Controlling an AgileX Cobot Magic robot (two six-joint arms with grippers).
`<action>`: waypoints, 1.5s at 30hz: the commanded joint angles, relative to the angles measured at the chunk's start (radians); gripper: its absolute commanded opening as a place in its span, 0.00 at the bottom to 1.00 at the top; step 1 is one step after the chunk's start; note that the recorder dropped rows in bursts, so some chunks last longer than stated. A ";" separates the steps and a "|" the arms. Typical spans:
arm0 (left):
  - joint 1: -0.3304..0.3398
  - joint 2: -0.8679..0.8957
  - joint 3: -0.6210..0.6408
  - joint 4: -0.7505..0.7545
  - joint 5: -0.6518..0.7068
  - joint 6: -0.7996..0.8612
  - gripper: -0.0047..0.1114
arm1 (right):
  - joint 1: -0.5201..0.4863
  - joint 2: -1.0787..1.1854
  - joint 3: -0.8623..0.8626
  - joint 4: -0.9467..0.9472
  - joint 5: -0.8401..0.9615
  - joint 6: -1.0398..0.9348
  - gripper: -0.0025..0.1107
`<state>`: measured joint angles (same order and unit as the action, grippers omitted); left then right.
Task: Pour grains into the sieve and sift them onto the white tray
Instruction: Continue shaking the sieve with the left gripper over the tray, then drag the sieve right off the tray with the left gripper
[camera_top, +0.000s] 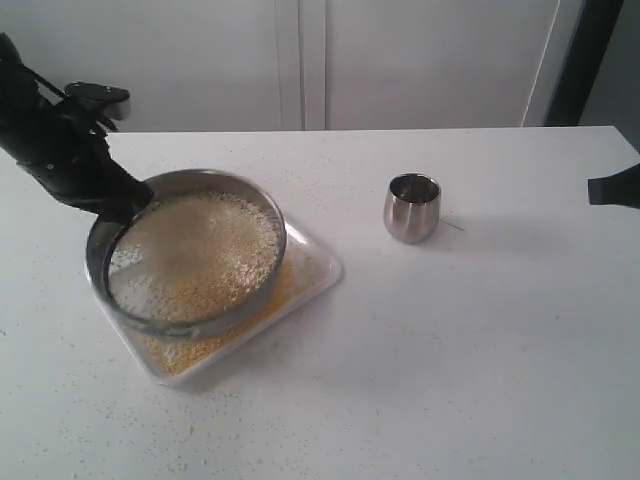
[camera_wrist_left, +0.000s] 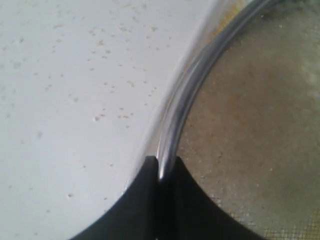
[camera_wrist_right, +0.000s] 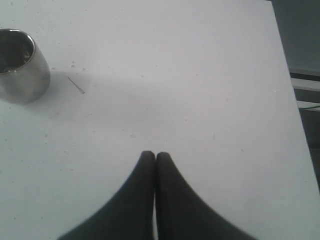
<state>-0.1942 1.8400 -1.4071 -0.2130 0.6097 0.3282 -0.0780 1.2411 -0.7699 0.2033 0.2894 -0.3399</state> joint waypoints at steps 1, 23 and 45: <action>-0.042 -0.025 0.000 0.021 0.045 0.054 0.04 | 0.000 -0.007 0.004 0.005 -0.007 0.003 0.02; -0.012 -0.047 0.000 -0.128 0.120 -0.011 0.04 | 0.000 -0.007 0.004 0.005 -0.007 0.003 0.02; -0.116 -0.121 0.069 -0.309 0.178 0.143 0.04 | 0.000 -0.007 0.004 0.005 -0.007 0.003 0.02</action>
<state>-0.2625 1.7537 -1.3516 -0.4826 0.7929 0.5219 -0.0780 1.2411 -0.7699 0.2033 0.2894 -0.3399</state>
